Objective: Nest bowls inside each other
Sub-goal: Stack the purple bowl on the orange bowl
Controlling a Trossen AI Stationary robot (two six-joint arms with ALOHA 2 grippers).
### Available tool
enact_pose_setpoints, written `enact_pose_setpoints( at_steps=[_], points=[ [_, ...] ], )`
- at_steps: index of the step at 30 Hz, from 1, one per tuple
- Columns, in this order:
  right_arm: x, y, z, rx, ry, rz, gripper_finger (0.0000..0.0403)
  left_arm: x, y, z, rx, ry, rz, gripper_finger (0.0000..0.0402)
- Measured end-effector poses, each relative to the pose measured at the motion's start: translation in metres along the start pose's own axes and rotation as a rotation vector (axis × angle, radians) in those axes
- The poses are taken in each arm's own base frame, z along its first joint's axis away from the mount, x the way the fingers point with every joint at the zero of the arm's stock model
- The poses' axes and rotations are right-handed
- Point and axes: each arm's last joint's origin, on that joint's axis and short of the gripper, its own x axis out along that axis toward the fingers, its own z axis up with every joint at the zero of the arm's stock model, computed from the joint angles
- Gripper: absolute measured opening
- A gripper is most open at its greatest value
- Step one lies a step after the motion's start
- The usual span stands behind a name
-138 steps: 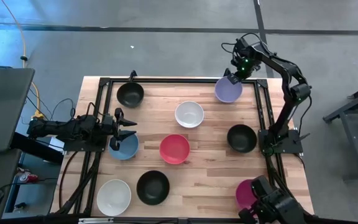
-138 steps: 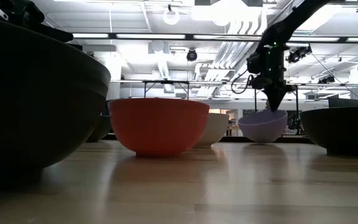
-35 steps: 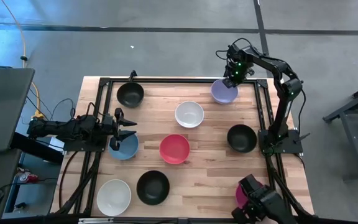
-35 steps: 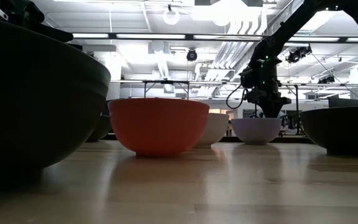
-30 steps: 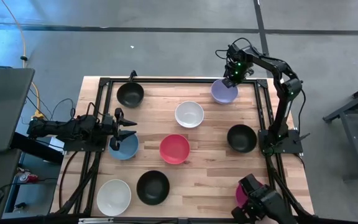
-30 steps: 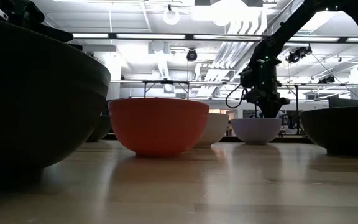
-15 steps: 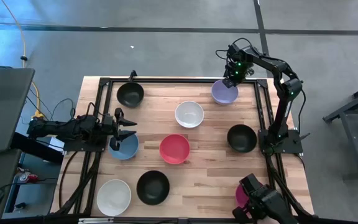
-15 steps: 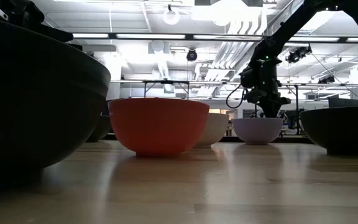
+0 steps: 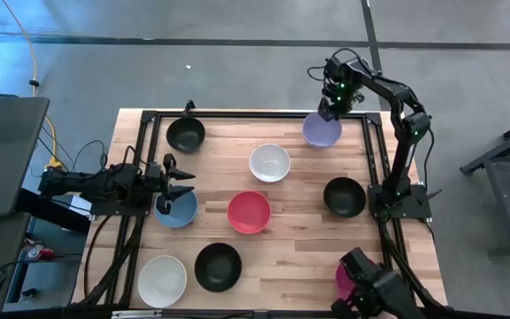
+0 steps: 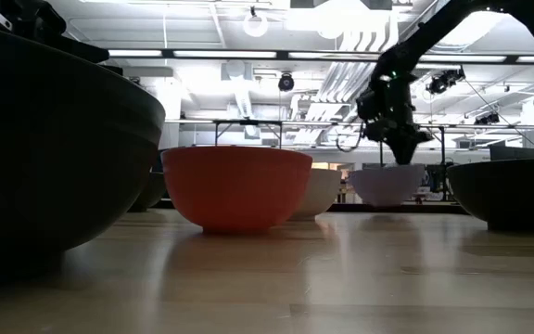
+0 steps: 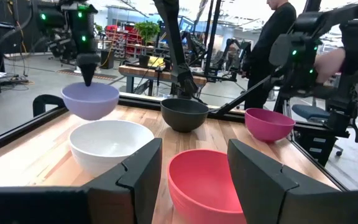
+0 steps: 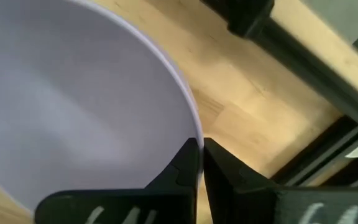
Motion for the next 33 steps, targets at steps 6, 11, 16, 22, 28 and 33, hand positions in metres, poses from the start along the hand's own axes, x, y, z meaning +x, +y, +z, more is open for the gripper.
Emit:
enact_pose_setpoints(
  at_steps=[6,11,16,22,28,33],
  points=[
    [-0.029,0.021,0.004,-0.057,-0.051,0.037,0.0000,0.000,0.000,0.000,0.000,0.000,0.000,0.0172],
    [-0.047,0.043,0.002,-0.098,-0.047,0.058,0.0000,0.000,0.000,0.000,0.000,0.000,0.000,0.0172],
    [-0.061,0.070,-0.002,-0.155,-0.049,0.058,0.0000,0.000,0.000,0.000,0.000,-0.001,0.000,0.0172],
    [-0.068,0.109,-0.007,-0.241,-0.067,0.071,0.0000,0.000,0.000,0.000,0.000,0.000,0.000,0.0172],
    [-0.065,0.150,-0.018,-0.351,-0.051,0.096,0.0000,0.000,0.000,0.000,0.000,0.000,0.000,0.0172],
    [-0.062,0.181,-0.029,-0.414,-0.041,0.099,0.0000,0.000,0.000,0.000,0.000,-0.001,0.000,0.0172]
  ],
)
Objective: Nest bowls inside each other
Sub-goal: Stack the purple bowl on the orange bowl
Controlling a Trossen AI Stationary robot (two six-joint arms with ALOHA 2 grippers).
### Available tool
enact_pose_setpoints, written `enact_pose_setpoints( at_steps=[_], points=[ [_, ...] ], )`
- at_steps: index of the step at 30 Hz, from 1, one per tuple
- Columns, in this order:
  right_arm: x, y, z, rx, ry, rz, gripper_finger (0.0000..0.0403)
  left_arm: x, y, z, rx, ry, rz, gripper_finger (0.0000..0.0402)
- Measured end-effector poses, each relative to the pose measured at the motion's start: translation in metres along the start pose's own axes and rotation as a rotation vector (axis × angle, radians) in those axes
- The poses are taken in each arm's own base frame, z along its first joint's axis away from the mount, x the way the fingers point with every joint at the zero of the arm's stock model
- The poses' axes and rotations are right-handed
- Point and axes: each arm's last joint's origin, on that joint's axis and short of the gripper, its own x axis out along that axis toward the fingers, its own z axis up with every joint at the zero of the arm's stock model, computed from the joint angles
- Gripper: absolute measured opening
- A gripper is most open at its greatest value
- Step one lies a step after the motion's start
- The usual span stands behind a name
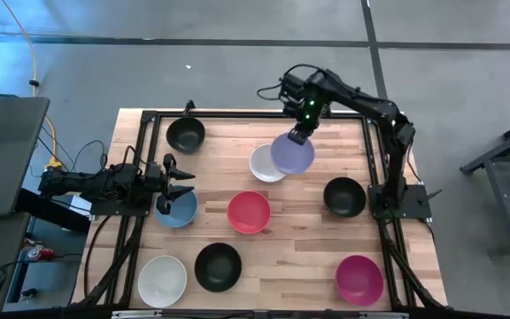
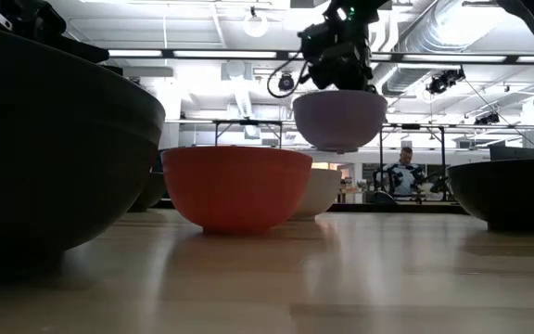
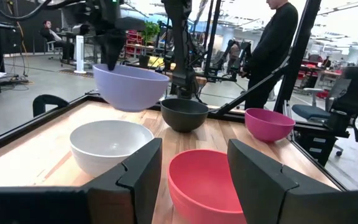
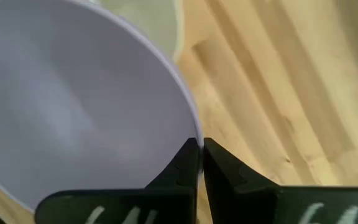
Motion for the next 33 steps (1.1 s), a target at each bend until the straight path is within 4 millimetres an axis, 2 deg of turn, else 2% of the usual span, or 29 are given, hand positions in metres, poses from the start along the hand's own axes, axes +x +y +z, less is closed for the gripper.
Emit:
enact_pose_setpoints(
  at_steps=[11,22,33],
  points=[
    [0.010,0.065,0.003,-0.129,-0.057,0.071,0.0000,0.000,0.000,0.000,0.000,-0.003,0.000,0.0172],
    [0.017,0.108,0.008,-0.084,-0.150,0.147,0.0000,0.000,0.000,0.003,-0.005,-0.032,-0.005,0.0172],
    [0.052,0.146,0.021,-0.084,-0.144,0.216,0.0000,0.000,0.000,0.003,-0.004,-0.028,-0.005,0.0172]
  ],
)
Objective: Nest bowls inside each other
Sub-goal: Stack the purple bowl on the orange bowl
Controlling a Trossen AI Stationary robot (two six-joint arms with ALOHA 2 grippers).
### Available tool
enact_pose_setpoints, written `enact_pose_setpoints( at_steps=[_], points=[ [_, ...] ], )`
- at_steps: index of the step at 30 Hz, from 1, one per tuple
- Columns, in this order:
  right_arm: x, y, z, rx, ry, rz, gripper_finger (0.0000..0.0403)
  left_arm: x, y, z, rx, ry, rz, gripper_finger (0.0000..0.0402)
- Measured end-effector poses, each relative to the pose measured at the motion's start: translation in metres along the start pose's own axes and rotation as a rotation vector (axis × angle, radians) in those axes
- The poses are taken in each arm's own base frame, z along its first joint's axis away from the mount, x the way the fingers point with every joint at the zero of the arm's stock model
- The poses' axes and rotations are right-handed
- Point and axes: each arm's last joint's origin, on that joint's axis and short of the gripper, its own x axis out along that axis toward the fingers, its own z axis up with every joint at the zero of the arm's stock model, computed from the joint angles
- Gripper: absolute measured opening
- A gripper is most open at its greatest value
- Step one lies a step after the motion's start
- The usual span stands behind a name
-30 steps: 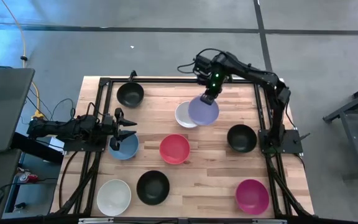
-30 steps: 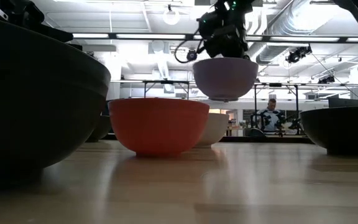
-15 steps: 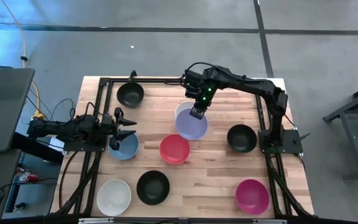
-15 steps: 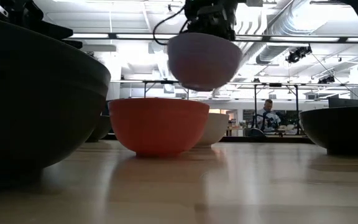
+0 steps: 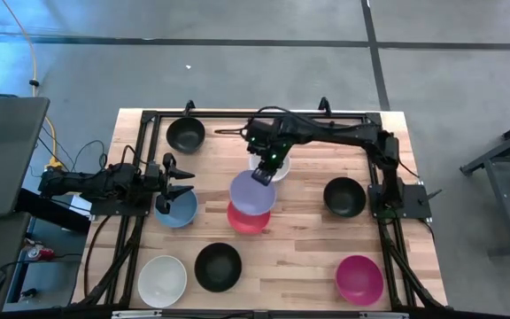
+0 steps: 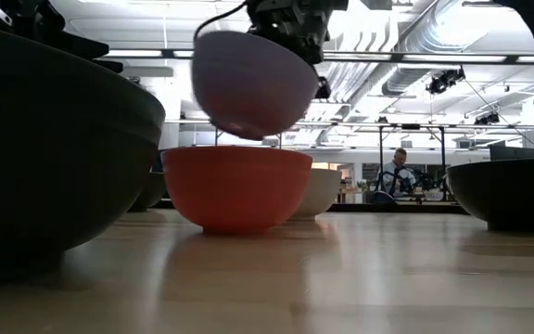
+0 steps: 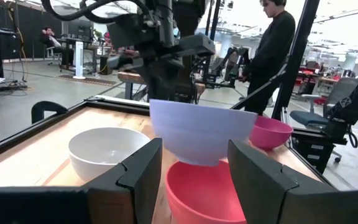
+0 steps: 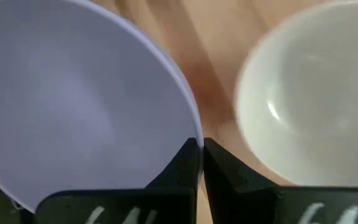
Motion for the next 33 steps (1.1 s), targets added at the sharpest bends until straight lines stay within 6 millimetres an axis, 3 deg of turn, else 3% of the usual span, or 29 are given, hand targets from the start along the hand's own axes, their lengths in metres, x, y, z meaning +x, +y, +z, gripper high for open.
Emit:
enact_pose_setpoints(
  at_steps=[15,33],
  points=[
    [0.042,0.027,-0.002,-0.037,0.051,0.022,0.0000,0.000,-0.001,-0.001,0.001,0.009,-0.027,0.0172],
    [0.077,0.016,-0.006,0.027,0.180,-0.088,0.0000,0.000,-0.002,-0.001,0.000,0.013,-0.058,0.0172]
  ],
)
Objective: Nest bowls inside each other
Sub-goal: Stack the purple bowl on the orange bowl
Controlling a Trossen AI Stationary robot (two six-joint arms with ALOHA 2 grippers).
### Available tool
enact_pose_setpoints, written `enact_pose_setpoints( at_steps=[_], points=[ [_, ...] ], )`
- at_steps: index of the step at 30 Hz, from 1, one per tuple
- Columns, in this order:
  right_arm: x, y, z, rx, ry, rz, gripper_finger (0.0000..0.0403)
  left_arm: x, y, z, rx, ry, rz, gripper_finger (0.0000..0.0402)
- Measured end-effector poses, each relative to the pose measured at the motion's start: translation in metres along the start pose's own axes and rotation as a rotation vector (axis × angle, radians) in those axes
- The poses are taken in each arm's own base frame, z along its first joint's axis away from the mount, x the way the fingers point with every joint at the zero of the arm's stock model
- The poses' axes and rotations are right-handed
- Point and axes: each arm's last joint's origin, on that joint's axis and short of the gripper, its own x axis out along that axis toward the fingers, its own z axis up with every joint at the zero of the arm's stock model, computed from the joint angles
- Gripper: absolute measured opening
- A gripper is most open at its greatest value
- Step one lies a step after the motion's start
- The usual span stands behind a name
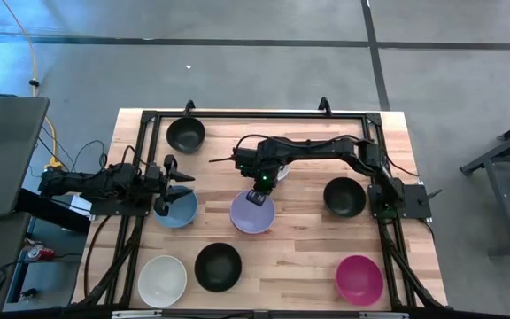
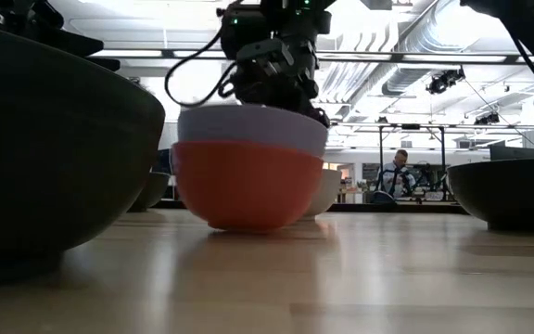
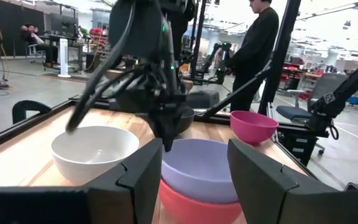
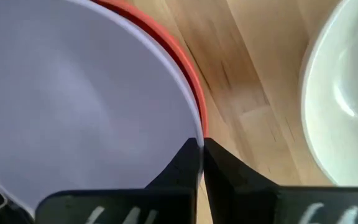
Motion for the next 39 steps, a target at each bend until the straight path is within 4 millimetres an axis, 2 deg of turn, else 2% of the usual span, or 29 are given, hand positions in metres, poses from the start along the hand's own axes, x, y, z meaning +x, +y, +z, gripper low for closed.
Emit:
enact_pose_setpoints(
  at_steps=[11,31,34,39],
  points=[
    [0.0005,-0.0048,-0.0102,0.033,0.103,-0.062,0.0000,0.0000,0.0000,0.0000,0.000,0.000,0.000,0.0172],
    [0.0008,-0.0037,-0.0043,0.013,0.033,-0.074,0.0002,0.0000,0.0000,0.0000,-0.001,0.001,0.000,0.0172],
    [0.0008,-0.0036,-0.0039,0.013,0.030,-0.070,0.0021,0.0000,0.0000,0.0000,0.000,0.000,0.000,0.0172],
    [0.0007,-0.0033,-0.0039,0.012,0.029,-0.067,0.0075,0.0000,0.0000,0.0000,0.000,0.000,0.001,0.0172]
  ],
)
